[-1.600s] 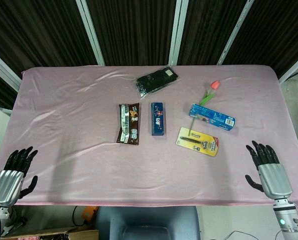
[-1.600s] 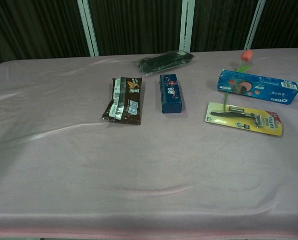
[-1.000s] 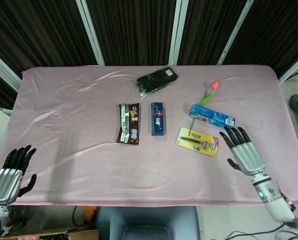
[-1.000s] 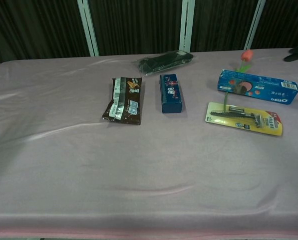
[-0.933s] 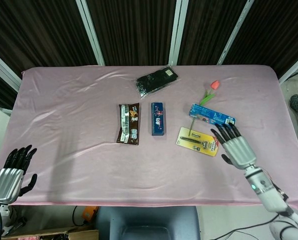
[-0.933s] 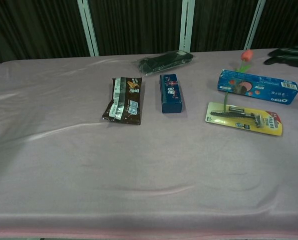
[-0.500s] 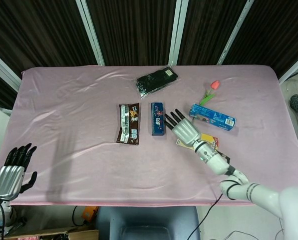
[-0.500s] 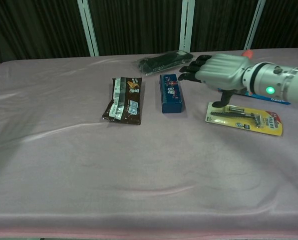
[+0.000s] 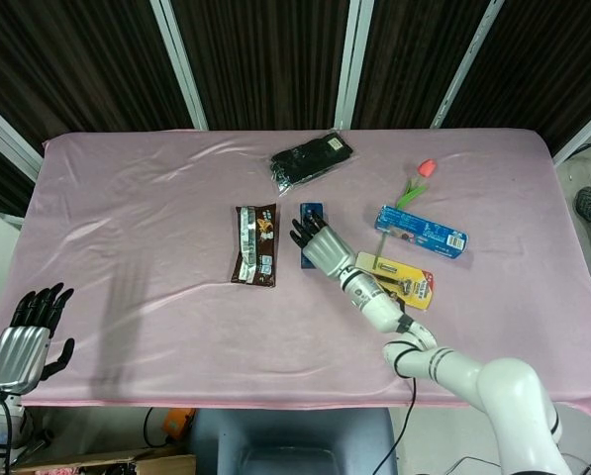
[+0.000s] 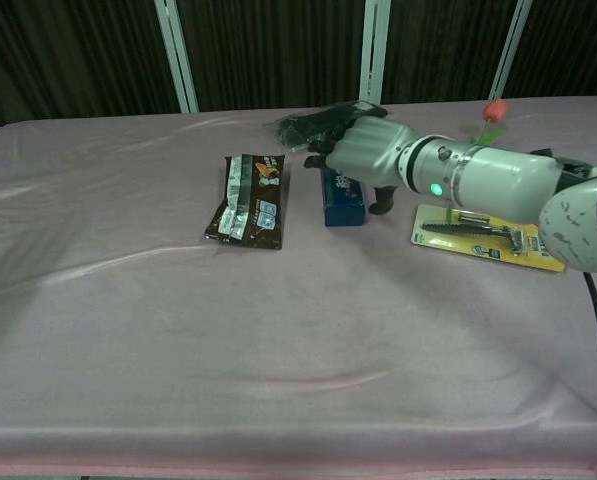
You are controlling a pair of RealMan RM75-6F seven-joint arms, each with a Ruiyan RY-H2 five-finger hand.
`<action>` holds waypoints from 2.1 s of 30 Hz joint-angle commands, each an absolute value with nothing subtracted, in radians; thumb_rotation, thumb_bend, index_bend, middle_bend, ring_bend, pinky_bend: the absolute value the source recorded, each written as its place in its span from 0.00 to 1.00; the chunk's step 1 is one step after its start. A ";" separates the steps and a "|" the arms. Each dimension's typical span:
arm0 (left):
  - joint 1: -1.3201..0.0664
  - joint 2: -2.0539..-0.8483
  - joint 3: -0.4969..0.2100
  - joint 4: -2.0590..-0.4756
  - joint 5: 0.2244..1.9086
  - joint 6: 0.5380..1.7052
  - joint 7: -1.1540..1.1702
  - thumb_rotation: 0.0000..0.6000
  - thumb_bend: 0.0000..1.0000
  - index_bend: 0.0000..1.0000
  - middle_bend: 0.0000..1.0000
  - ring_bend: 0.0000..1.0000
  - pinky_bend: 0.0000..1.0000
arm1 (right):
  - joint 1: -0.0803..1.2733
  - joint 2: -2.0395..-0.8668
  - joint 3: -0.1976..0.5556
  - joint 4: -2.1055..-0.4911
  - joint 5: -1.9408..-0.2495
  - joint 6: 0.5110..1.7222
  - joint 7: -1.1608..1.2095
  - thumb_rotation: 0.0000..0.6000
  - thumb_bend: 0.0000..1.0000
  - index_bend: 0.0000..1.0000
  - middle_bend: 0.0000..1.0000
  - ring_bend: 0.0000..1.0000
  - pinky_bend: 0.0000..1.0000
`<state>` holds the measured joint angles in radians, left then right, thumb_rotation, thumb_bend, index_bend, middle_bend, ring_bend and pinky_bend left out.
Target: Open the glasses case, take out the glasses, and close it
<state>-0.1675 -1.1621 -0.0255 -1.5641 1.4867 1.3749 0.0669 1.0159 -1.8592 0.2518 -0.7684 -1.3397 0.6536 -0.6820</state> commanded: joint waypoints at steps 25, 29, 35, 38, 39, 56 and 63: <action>-0.163 -1.148 -0.025 -1.554 1.494 1.392 0.020 1.00 0.42 0.00 0.00 0.00 0.00 | 1.091 -1.964 0.212 -0.629 -1.255 0.634 -0.763 1.00 0.43 0.60 0.09 0.00 0.00; -0.163 -1.148 -0.023 -1.551 1.498 1.393 0.018 1.00 0.42 0.00 0.00 0.00 0.00 | 1.082 -1.932 0.191 -0.689 -1.272 0.659 -0.776 1.00 0.44 0.70 0.19 0.09 0.00; -0.162 -1.147 -0.019 -1.552 1.506 1.396 0.018 1.00 0.42 0.00 0.00 0.00 0.00 | 1.012 -1.815 0.163 -0.972 -1.206 0.740 -1.003 1.00 0.45 0.73 0.22 0.15 0.00; -0.162 -1.147 -0.018 -1.553 1.507 1.395 0.019 1.00 0.42 0.00 0.00 0.00 0.00 | 0.995 -1.791 0.161 -1.043 -1.166 0.757 -1.066 1.00 0.45 0.73 0.22 0.15 0.00; -0.162 -1.147 -0.017 -1.554 1.508 1.394 0.020 1.00 0.42 0.00 0.00 0.00 0.00 | 0.986 -1.780 0.160 -1.081 -1.141 0.764 -1.095 1.00 0.45 0.73 0.22 0.15 0.00; -0.161 -1.130 0.008 -1.576 1.539 1.389 0.017 1.00 0.42 0.00 0.00 0.00 0.00 | 0.985 -1.699 0.010 -1.642 -0.784 1.021 -1.521 1.00 0.45 0.35 0.22 0.15 0.00; -0.162 -1.129 0.010 -1.574 1.542 1.387 0.014 1.00 0.42 0.00 0.00 0.00 0.00 | 1.006 -1.689 0.010 -1.636 -0.735 0.998 -1.451 1.00 0.45 0.16 0.19 0.13 0.00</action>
